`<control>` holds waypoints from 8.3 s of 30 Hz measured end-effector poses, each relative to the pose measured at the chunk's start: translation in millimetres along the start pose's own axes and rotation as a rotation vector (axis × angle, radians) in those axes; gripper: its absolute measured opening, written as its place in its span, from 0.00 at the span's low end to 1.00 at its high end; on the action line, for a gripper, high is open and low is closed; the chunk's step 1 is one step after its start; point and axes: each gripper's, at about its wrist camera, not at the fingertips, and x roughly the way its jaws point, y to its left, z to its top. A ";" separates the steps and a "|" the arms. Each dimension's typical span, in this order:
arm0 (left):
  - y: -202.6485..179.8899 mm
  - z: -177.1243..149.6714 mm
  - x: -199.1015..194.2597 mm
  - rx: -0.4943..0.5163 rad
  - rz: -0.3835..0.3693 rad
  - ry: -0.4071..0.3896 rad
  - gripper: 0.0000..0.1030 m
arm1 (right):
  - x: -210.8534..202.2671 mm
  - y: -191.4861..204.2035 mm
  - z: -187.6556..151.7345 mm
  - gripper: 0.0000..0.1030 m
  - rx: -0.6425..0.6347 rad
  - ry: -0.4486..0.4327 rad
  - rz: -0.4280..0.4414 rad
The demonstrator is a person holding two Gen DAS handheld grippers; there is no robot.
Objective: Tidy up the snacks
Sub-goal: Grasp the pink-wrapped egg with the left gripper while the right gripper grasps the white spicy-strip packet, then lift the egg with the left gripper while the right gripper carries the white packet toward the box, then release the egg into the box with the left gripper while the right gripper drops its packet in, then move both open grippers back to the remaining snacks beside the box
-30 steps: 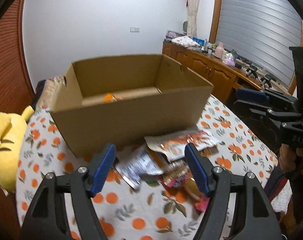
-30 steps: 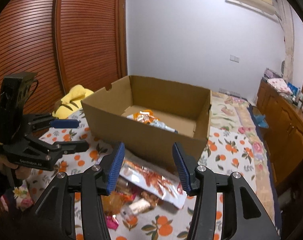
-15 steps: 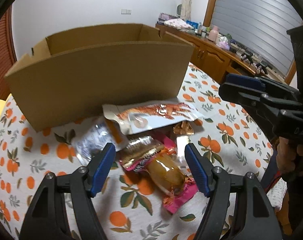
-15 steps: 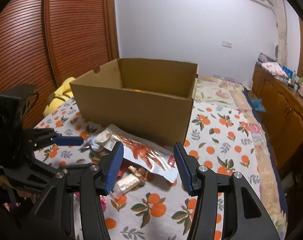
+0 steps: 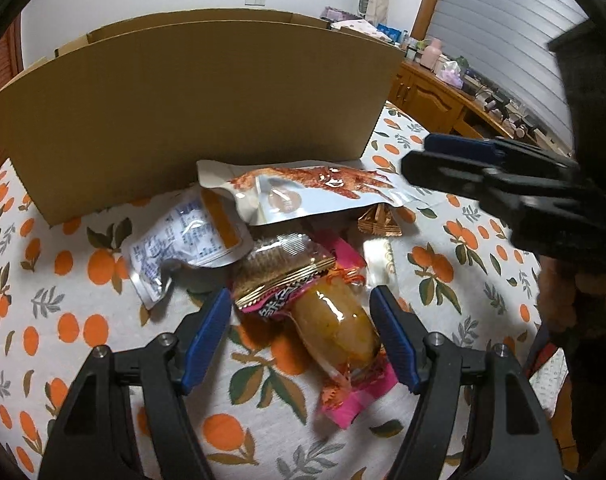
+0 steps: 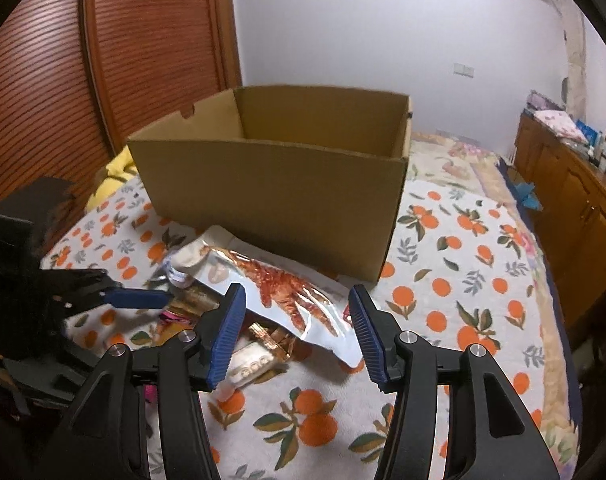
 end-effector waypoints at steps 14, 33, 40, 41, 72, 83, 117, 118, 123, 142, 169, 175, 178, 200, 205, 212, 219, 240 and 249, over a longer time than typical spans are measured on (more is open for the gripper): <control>18.1 -17.9 -20.4 0.003 0.009 0.009 0.69 | 48.2 4.8 0.8 0.57 -0.077 0.120 0.056; 1.4 -11.9 -16.7 0.005 -0.008 0.001 0.67 | 84.5 12.8 5.1 0.63 -0.191 0.182 -0.050; -7.2 -15.6 -4.8 0.025 -0.010 0.031 0.66 | 82.3 15.2 3.3 0.47 -0.224 0.178 -0.082; -6.9 -14.7 -3.3 0.024 -0.007 0.034 0.64 | 79.4 16.4 2.8 0.42 -0.231 0.175 -0.083; -9.8 -31.0 -25.9 0.059 -0.035 -0.022 0.35 | 1.2 35.9 -20.3 0.14 -0.243 0.006 -0.013; -2.2 -32.7 -46.4 0.059 -0.046 -0.050 0.35 | -7.7 32.1 -24.5 0.10 -0.198 -0.027 0.003; 12.0 -10.1 -80.9 0.052 -0.033 -0.128 0.35 | -47.1 45.9 -7.2 0.00 -0.238 -0.138 -0.004; 12.8 -9.1 -81.3 0.052 -0.032 -0.129 0.35 | -47.8 46.6 -6.5 0.00 -0.242 -0.142 -0.008; 14.6 -7.3 -81.1 0.048 -0.030 -0.132 0.35 | -45.0 47.0 -1.6 0.00 -0.244 -0.135 -0.003; 16.0 32.8 -117.1 0.084 -0.017 -0.238 0.35 | -71.8 57.4 31.0 0.00 -0.296 -0.216 -0.033; 85.8 154.7 -66.6 0.072 0.074 -0.256 0.35 | -23.0 31.8 144.8 0.00 -0.367 -0.282 -0.043; 97.5 161.6 -43.5 0.048 0.084 -0.224 0.36 | 16.9 16.8 142.4 0.00 -0.355 -0.211 -0.045; 101.4 163.9 -37.8 0.038 0.089 -0.216 0.37 | 30.7 11.1 141.1 0.00 -0.344 -0.184 -0.041; 115.5 165.7 -33.5 0.006 0.108 -0.213 0.48 | 84.6 10.5 129.6 0.00 -0.270 -0.046 0.032; 117.6 162.7 -34.1 -0.003 0.111 -0.213 0.51 | 83.1 13.4 128.0 0.10 -0.249 -0.043 0.064; 116.8 161.2 -40.8 -0.001 0.121 -0.247 0.66 | 77.5 14.9 125.4 0.32 -0.220 -0.047 0.066; 105.0 147.6 -60.6 0.021 0.128 -0.272 0.68 | 49.6 16.6 117.9 0.36 -0.182 -0.077 0.065; 58.0 57.5 -94.6 0.074 0.098 -0.233 0.77 | -23.8 38.4 29.0 0.55 -0.074 -0.070 0.004; 48.0 32.3 -87.8 0.098 0.097 -0.199 0.77 | -11.8 13.1 -15.3 0.55 0.056 0.001 -0.052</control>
